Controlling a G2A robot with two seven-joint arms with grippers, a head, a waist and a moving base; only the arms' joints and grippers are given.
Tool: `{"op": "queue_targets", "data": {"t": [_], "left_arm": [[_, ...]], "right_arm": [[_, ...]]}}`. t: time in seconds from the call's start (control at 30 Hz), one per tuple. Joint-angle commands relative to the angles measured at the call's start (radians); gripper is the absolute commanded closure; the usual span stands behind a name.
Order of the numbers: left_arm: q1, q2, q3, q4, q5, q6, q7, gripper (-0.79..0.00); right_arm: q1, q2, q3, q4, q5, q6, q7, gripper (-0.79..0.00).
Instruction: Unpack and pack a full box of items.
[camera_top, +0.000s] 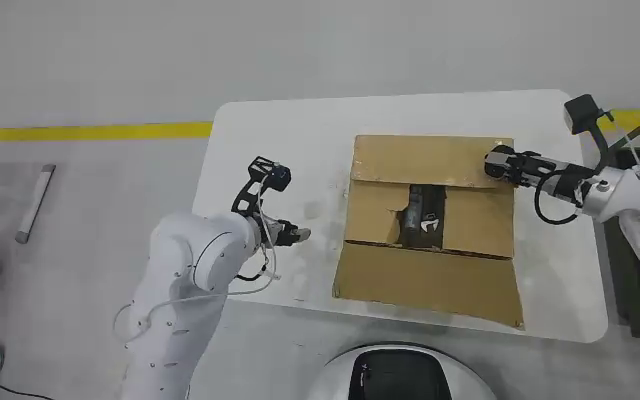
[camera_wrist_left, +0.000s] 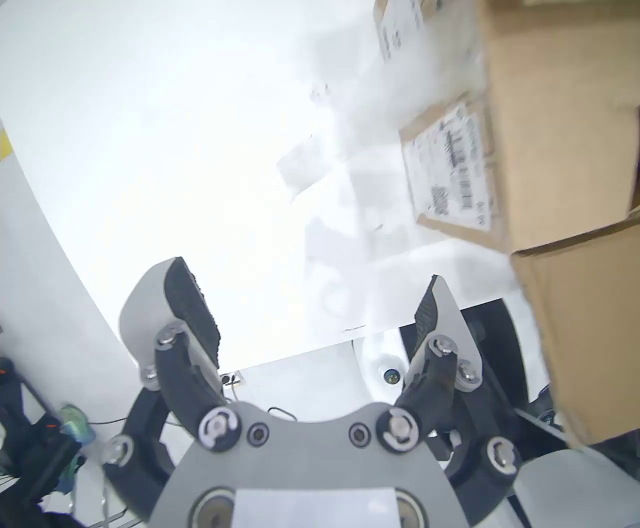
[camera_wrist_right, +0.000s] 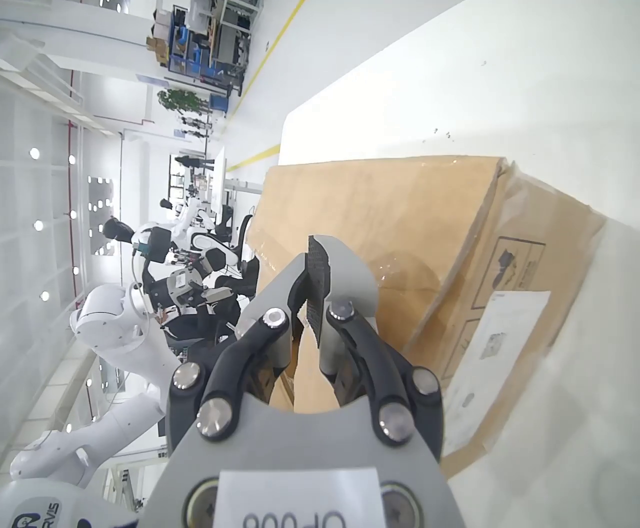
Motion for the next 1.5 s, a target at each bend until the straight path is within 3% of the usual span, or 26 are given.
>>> {"op": "queue_targets", "data": {"t": [0.0,0.17,0.33,0.63,0.93,1.13,1.47], "left_arm": [[0.034,0.022,0.004,-0.005,-0.007,-0.04,0.0,-0.785],[0.062,0.071,0.039,-0.041,-0.036,-0.132,0.0,-0.785],[0.035,0.114,0.111,-0.076,-0.103,-0.193,0.0,-0.785],[-0.079,0.165,0.217,-0.119,-0.234,-0.171,0.0,-0.785],[-0.197,0.16,0.259,-0.105,-0.288,-0.075,0.007,-0.785],[-0.24,0.148,0.287,-0.081,-0.288,-0.072,0.018,-0.785],[-0.212,0.156,0.324,-0.017,-0.22,-0.076,0.0,-0.785]], "right_arm": [[-0.005,-0.001,-0.003,-0.005,-0.005,0.001,-0.003,0.0],[-0.016,-0.002,-0.005,-0.016,-0.01,0.007,-0.007,0.0],[-0.02,-0.004,-0.008,-0.025,-0.013,0.013,-0.008,0.0],[-0.018,-0.008,-0.015,-0.024,-0.013,0.021,-0.008,0.0],[-0.008,-0.013,-0.024,-0.027,-0.008,0.025,-0.01,0.0],[-0.001,-0.014,-0.014,-0.031,0.002,0.028,-0.005,0.0],[-0.001,-0.017,-0.012,-0.021,0.001,0.019,-0.002,0.0]]}}
